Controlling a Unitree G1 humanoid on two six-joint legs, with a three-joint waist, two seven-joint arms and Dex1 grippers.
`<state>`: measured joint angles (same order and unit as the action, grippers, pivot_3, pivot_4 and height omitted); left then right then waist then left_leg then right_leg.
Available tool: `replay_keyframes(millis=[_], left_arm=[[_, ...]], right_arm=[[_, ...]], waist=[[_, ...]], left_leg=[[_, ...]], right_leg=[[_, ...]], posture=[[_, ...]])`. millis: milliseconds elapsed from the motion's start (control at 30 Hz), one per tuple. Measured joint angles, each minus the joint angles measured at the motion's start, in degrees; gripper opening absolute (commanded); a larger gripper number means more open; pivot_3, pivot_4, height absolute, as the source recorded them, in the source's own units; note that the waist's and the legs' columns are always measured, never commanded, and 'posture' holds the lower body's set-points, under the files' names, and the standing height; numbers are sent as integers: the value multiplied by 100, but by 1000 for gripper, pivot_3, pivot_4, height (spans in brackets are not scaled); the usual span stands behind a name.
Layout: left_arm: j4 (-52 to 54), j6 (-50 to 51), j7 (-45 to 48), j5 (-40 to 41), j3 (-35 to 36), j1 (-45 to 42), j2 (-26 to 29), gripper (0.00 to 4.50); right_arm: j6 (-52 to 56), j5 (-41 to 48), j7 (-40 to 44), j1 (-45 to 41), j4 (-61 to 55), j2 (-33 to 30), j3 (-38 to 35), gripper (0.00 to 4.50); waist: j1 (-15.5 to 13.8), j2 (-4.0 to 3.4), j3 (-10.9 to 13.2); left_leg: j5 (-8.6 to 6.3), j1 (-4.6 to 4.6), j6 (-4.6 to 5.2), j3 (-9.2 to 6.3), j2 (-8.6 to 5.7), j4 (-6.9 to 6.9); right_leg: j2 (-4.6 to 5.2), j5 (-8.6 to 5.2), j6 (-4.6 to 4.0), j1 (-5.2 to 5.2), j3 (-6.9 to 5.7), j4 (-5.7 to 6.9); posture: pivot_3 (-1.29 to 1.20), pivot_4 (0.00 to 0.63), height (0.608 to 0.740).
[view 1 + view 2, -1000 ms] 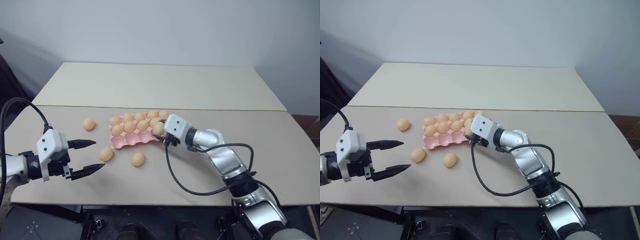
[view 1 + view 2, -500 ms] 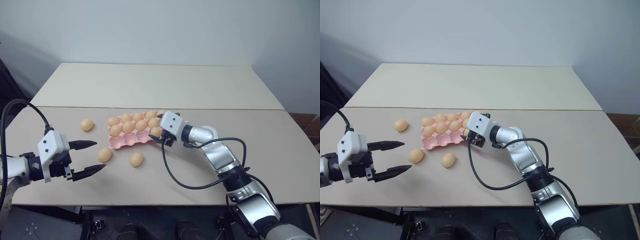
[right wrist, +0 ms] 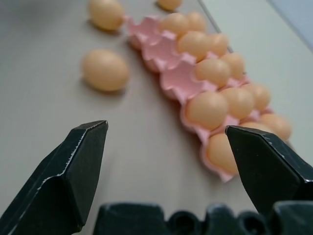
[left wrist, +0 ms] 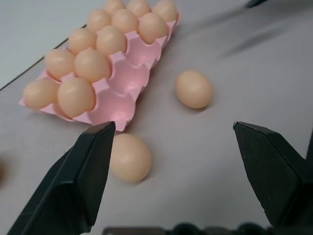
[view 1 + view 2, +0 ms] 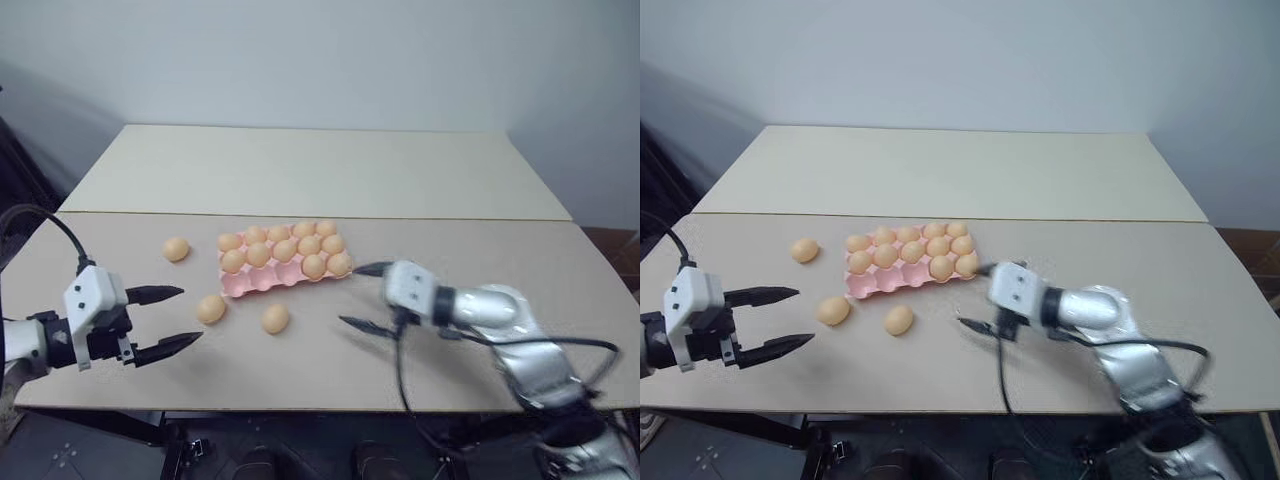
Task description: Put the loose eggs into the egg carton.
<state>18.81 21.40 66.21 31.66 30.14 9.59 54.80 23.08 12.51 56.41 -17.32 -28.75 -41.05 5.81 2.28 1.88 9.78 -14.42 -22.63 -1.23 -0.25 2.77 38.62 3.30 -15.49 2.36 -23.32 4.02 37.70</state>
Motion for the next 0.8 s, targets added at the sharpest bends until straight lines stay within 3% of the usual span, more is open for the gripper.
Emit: replay_keyframes(millis=[233, 533, 667, 800], left_arm=[[-124, -23, 338, 0, 312, 272, 31, 4191], [-412, -164, 475, -30, 385, 332, 32, 4191], [-507, -167, 484, -31, 385, 386, 31, 4191], [-560, -208, 508, -34, 364, 360, 32, 4191]], right_arm=[[205, 687, 429, 576, -538, -809, -696, 4475], [403, 823, 144, 708, -681, -868, -733, 4475], [763, 765, -285, 245, -663, -550, -377, 4475], [998, 230, -874, -463, -371, 221, 663, 4475]], waist=[[19, 1, 0], [15, 3, 0], [39, 3, 0], [30, 2, 0]], left_leg=[[0, 24, 0, 4, 3, -6], [0, 21, 0, 4, 3, -6], [0, 24, 0, 5, 5, -7], [0, 18, 0, 5, 4, -10]], right_leg=[[-4, -2, -3, 18, 2, -1], [-2, -2, -3, 17, 2, -4], [-5, -1, -4, 13, 5, 0], [-5, -1, -5, 6, 4, -2]], posture=[[0, 150, 740], [0, 150, 740], [0, 150, 740], [0, 150, 740]])
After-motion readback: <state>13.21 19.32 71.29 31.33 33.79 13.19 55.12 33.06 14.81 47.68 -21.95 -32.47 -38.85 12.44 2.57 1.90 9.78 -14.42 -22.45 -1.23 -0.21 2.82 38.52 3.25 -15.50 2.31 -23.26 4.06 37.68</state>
